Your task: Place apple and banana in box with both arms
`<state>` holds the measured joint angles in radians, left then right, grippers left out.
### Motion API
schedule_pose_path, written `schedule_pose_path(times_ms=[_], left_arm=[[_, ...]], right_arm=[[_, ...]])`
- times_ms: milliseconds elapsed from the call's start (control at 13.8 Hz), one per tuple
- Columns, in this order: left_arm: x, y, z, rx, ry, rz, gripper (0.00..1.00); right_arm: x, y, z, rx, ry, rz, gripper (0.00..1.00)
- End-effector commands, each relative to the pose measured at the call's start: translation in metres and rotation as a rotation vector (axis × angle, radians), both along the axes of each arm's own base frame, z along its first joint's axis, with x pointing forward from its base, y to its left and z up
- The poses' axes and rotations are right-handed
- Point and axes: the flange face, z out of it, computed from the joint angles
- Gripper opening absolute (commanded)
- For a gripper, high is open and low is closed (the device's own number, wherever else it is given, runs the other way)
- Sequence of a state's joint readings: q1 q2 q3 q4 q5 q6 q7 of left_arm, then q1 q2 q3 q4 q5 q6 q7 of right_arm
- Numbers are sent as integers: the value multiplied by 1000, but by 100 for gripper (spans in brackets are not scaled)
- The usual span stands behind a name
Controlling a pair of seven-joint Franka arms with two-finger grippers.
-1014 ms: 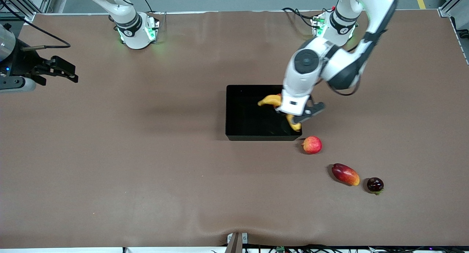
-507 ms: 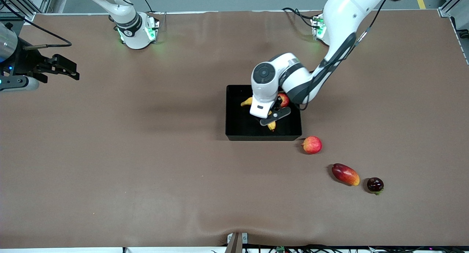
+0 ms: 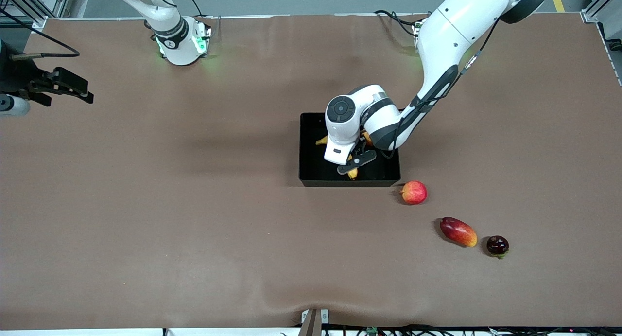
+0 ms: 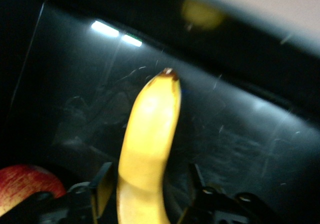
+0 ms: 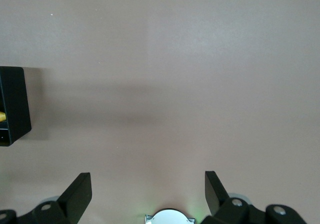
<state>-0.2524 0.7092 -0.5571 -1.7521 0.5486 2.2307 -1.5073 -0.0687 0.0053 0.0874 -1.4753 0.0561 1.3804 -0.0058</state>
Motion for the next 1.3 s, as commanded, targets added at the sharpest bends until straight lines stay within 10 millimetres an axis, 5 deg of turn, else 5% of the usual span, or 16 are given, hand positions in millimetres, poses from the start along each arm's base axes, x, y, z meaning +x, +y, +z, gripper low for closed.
schedule_pose_path(times_ms=[0,579,941,1231], left_arm=[[27,12,61,5,-99,9,100],[117,169,246,60,-121,36,100],[141,271,318,117,-83,-140,100],[135,343,357,77,-45,-224,100]], right_arm=[[1,-10,8,23,-4,-13,100],[7,-19,2,18,-4,-36,100],[8,-16,3,18,-14,-31,100],[8,-19,3,15,-14,-36,100]])
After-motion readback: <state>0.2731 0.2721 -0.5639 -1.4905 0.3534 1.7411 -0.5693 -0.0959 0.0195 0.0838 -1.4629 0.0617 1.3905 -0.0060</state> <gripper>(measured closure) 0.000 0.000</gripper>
